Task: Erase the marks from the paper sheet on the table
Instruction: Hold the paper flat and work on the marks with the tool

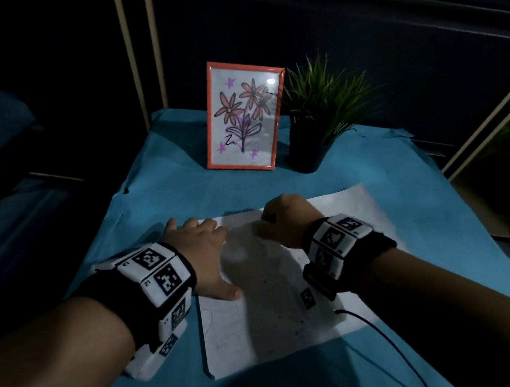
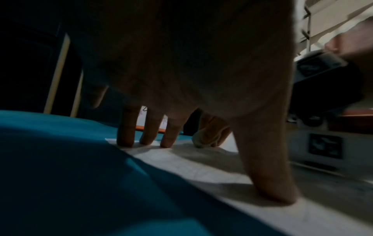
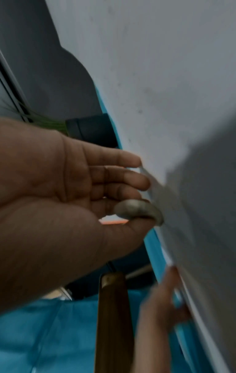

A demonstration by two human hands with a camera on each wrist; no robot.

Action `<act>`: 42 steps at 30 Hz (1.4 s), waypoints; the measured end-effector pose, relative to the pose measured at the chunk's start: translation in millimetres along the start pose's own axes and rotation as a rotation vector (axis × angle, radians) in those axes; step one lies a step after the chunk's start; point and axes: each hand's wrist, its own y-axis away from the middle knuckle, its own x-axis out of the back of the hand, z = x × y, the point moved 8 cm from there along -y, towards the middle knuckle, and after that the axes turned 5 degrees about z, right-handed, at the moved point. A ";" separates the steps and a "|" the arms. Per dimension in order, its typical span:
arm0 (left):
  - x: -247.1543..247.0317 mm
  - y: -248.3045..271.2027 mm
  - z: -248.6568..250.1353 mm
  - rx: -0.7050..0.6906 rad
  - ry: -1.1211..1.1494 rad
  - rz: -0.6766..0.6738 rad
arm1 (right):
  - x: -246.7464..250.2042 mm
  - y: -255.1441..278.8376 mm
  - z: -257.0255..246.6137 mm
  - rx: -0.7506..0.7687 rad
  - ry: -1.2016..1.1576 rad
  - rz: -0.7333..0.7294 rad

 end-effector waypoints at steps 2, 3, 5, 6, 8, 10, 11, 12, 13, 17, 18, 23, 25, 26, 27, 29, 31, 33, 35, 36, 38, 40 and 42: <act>-2.2 1.4 0.7 -0.005 -0.025 -0.025 | 4.9 -7.8 3.4 -0.031 0.011 0.027; -2.8 2.1 1.0 -0.006 -0.036 -0.033 | 8.0 -11.4 6.7 -0.054 0.016 0.042; -2.1 2.6 1.6 -0.003 -0.042 -0.030 | 11.7 -15.8 9.9 -0.086 0.024 0.061; -1.4 2.8 1.9 -0.001 -0.043 -0.026 | 10.8 -15.8 6.7 -0.083 0.031 0.058; -0.3 2.6 2.0 0.000 -0.046 -0.018 | 2.6 -13.8 -9.3 -0.025 0.038 0.026; 0.8 2.1 2.7 0.000 -0.045 -0.007 | -8.2 -9.1 -26.8 0.046 0.018 -0.011; 0.7 2.4 2.9 0.000 -0.046 -0.003 | -12.0 -8.0 -31.9 0.059 0.007 -0.022; 1.1 2.7 2.9 0.000 -0.046 0.002 | -12.8 -9.2 -33.9 0.062 0.003 -0.019; 1.1 3.1 3.1 0.001 -0.044 0.004 | -11.9 -11.9 -33.2 0.052 0.007 -0.010; 1.1 2.9 1.8 0.009 -0.032 0.003 | -5.1 -19.0 -28.3 0.018 0.035 0.012; 1.1 2.7 0.8 0.013 -0.027 0.000 | -6.5 -17.7 -30.4 0.033 0.048 -0.002; -2.4 3.6 -1.2 0.023 0.000 -0.024 | -13.7 -9.1 -33.9 0.058 0.068 -0.067; -3.7 4.1 -1.8 0.027 0.002 -0.028 | -7.9 -13.4 -35.5 0.055 0.077 -0.037; -4.0 3.9 -2.5 0.030 -0.001 -0.026 | -4.8 -15.3 -38.0 0.062 0.086 -0.016; -4.9 4.1 -2.8 0.033 0.002 -0.027 | -3.7 -15.9 -40.1 0.067 0.098 -0.007; -6.3 3.7 -3.4 0.035 0.018 -0.029 | -7.7 -13.6 -42.0 0.066 0.113 -0.034; -6.9 3.0 -3.6 0.030 0.032 -0.032 | -14.9 -8.3 -41.5 0.063 0.126 -0.094; -6.6 2.4 -4.0 0.027 0.029 -0.029 | -15.3 -6.3 -42.4 0.068 0.141 -0.118; -6.1 2.3 -4.0 0.028 0.013 -0.022 | -8.9 -10.1 -43.1 0.056 0.142 -0.083; -5.8 2.3 -4.1 0.033 0.005 -0.017 | -4.9 -12.4 -43.9 0.047 0.145 -0.058; -5.8 2.1 -4.5 0.045 -0.001 -0.014 | -1.1 -14.8 -47.0 0.040 0.160 -0.030; -7.4 2.1 -4.7 0.054 0.003 -0.036 | -4.9 -12.0 -50.1 0.054 0.173 -0.050; -9.4 1.6 -4.8 0.056 -0.002 -0.056 | -11.1 -5.0 -50.4 0.073 0.181 -0.100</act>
